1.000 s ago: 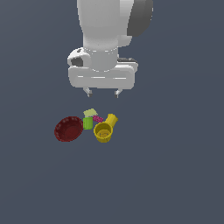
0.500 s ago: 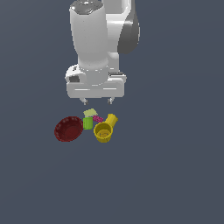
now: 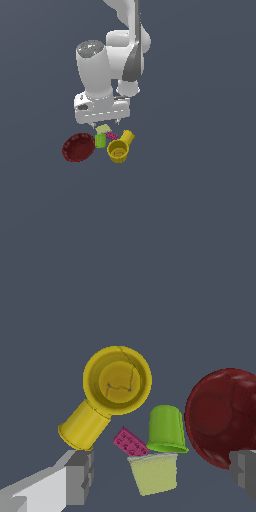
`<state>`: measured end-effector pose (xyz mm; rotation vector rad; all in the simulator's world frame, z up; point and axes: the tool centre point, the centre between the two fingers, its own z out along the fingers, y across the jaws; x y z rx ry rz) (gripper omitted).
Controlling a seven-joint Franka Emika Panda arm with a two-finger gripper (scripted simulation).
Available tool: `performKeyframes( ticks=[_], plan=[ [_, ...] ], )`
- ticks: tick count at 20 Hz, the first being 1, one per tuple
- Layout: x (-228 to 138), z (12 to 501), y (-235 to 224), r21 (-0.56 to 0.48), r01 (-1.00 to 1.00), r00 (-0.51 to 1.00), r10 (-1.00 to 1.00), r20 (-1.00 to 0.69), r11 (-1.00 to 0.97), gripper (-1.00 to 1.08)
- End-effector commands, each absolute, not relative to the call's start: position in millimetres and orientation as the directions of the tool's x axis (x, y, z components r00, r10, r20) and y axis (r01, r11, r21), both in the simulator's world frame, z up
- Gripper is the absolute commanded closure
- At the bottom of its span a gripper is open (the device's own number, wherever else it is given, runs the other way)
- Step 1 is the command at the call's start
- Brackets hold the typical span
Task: Pick up a designated object from a clutter of objects.
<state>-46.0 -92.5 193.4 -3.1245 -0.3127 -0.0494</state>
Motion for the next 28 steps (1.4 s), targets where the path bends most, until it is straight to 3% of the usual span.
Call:
performKeyframes(
  ticks=[1, 16, 28],
  plan=[
    [-58, 174, -101, 0.001, 0.235, 0.972, 0.235, 0.028, -0.972, -0.92],
    [-130, 94, -137, 0.000, 0.399, 0.917, 0.399, 0.005, -0.917, -0.92],
    [-144, 82, -141, 0.000, 0.424, 0.906, 0.424, 0.000, -0.906, -0.92]
  ],
)
